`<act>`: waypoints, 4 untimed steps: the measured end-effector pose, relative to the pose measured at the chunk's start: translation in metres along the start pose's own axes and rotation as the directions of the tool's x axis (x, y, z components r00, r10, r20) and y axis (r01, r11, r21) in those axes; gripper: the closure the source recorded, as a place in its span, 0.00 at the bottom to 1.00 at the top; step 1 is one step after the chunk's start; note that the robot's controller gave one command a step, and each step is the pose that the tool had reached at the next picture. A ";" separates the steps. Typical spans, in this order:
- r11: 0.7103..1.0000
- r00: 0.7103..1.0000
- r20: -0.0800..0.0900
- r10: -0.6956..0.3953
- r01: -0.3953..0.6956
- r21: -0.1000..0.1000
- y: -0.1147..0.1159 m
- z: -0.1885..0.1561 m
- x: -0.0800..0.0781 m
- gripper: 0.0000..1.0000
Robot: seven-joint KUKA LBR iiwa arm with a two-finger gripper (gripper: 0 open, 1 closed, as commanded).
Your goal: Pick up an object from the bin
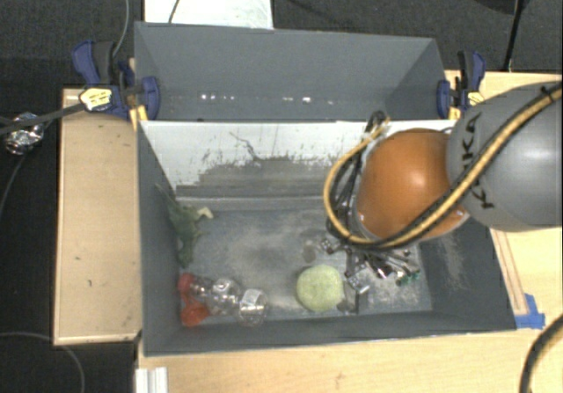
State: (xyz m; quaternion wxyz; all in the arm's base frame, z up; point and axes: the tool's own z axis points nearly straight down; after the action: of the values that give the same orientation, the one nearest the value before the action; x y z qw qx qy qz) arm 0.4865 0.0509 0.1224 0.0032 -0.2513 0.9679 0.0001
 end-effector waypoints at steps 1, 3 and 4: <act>0.989 0.989 0.005 -0.146 0.146 0.001 0.000 0.051 0.007 0.00; 0.997 0.997 0.005 -0.074 0.074 0.001 -0.006 0.050 0.008 1.00; 0.997 0.997 0.002 -0.074 0.074 0.000 -0.005 0.046 0.009 1.00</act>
Offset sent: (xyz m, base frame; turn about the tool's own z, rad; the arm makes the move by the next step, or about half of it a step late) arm -0.0051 -0.0095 -0.0524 -0.0760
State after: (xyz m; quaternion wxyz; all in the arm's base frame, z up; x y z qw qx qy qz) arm 0.4818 0.0421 0.0763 0.0043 -0.2868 0.9580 0.0006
